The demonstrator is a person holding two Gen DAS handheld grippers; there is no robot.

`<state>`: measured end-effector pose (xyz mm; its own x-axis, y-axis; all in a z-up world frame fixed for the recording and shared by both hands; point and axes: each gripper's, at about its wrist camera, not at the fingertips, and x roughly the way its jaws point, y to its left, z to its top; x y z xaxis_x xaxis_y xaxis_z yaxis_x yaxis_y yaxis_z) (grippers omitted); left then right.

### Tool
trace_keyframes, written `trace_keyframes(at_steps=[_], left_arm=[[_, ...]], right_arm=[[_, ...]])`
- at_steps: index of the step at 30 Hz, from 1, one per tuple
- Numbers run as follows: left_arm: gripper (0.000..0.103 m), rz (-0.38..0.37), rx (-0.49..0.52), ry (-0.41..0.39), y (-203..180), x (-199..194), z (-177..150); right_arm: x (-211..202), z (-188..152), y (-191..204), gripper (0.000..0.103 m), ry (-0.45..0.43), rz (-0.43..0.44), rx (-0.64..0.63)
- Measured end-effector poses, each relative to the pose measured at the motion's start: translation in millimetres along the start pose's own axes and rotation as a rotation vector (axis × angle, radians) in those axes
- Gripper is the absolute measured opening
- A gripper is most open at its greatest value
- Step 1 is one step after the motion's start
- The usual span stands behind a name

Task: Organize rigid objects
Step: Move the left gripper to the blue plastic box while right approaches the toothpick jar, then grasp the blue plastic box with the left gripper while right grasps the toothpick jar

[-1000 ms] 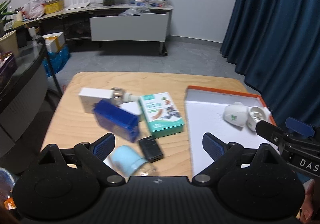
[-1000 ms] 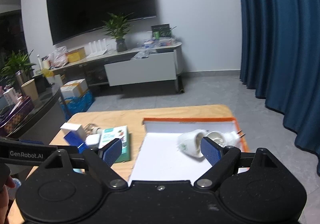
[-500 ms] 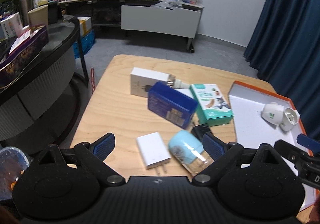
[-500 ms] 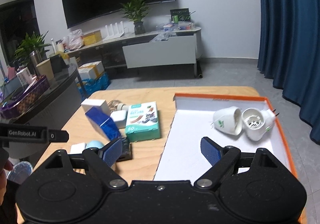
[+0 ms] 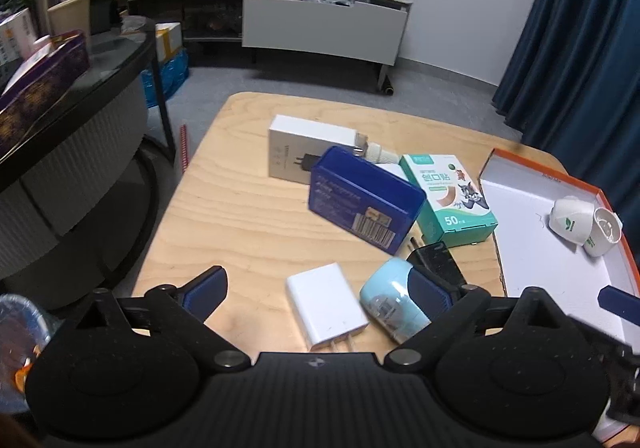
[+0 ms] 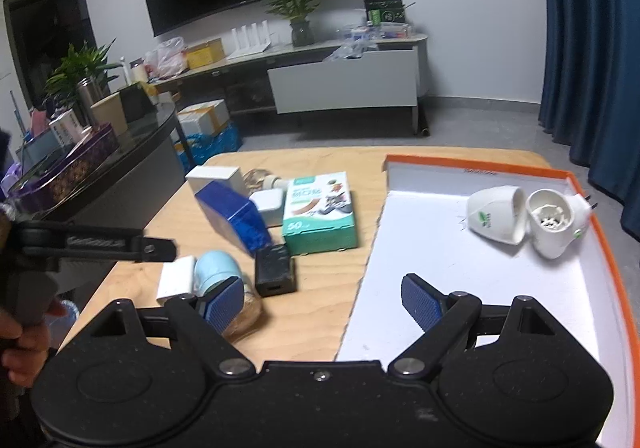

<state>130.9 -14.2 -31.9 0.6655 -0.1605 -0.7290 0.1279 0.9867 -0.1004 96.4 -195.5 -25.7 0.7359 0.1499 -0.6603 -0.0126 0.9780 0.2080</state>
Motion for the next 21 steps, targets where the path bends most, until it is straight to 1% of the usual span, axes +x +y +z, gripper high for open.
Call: trace_keyframes(at_steps=[8,12,17,19,21], left_arm=[[0.103,-0.042,0.058,-0.022,-12,29,16],[0.103,-0.064,0.125,-0.033,-22,44,22],[0.103,-0.035,0.252,-0.033,-31,66,24],[0.103,-0.033,0.268,-0.029,-29,74,25],[0.102,-0.050,0.274,-0.035,-26,79,26]], right_arm=[[6,-4,8,0.101,0.019,0.036,-0.019],[12,-5,11,0.101,0.031,0.050,-0.017],[20,-8,18,0.101,0.053,0.078,-0.022],[24,-9,22,0.101,0.065,0.091,-0.030],[29,-10,25,0.101,0.077,0.097,-0.035]])
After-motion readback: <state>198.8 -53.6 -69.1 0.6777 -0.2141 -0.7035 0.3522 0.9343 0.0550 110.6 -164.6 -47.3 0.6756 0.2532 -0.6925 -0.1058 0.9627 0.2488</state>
